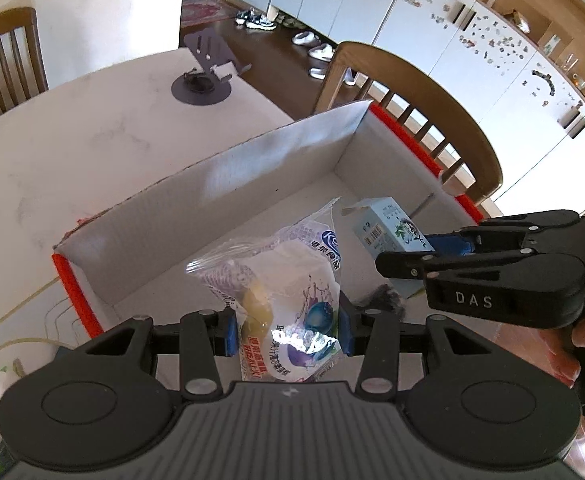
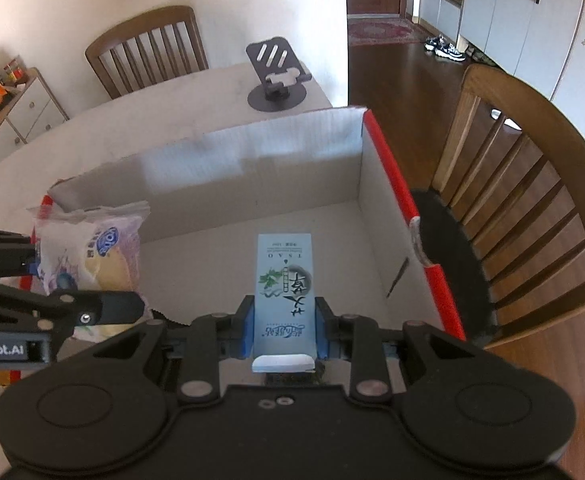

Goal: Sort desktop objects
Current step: 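Lower the milk carton with right tool while left tool lowers the bread bag into box, then open both tools, releasing carton and bread bag, and withdraw from the box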

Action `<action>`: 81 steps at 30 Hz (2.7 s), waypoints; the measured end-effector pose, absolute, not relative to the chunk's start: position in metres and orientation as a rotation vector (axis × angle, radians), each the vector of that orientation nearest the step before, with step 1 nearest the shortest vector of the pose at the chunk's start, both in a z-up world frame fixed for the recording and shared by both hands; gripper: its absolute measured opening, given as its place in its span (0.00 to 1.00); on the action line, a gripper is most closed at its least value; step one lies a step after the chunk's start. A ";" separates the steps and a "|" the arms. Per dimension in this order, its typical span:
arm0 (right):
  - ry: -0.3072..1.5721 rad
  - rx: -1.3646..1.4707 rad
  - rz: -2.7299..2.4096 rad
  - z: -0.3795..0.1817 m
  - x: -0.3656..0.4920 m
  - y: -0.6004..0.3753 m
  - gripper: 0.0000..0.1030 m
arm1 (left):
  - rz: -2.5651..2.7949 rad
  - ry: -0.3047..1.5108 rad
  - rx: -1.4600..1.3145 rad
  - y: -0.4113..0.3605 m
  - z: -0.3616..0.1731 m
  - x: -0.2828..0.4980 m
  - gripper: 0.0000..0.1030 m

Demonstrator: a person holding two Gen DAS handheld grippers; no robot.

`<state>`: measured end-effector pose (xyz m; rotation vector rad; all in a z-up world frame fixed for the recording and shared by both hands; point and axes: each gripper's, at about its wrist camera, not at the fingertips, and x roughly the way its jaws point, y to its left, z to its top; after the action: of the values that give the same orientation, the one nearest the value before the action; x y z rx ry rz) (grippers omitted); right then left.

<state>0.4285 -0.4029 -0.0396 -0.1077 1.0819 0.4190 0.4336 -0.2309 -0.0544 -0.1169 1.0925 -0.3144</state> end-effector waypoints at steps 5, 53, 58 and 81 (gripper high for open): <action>1.119 -0.122 0.420 -0.051 0.439 -0.398 0.27 | -0.303 1.125 -0.069 -0.238 -0.069 0.442 0.42; 1.156 -0.119 0.464 -0.042 0.438 -0.396 0.40 | -0.335 1.146 -0.168 -0.232 -0.054 0.433 0.74; 1.135 -0.113 0.485 -0.033 0.425 -0.396 0.42 | -0.325 1.092 -0.172 -0.228 -0.038 0.411 0.74; 1.018 -0.087 0.522 0.006 0.362 -0.377 0.78 | -0.306 0.989 -0.246 -0.178 -0.003 0.328 0.86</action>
<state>0.3622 -0.3773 0.0061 -0.0873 1.0177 0.5221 0.3278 -0.1777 -0.0030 -0.2463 0.9886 -0.3064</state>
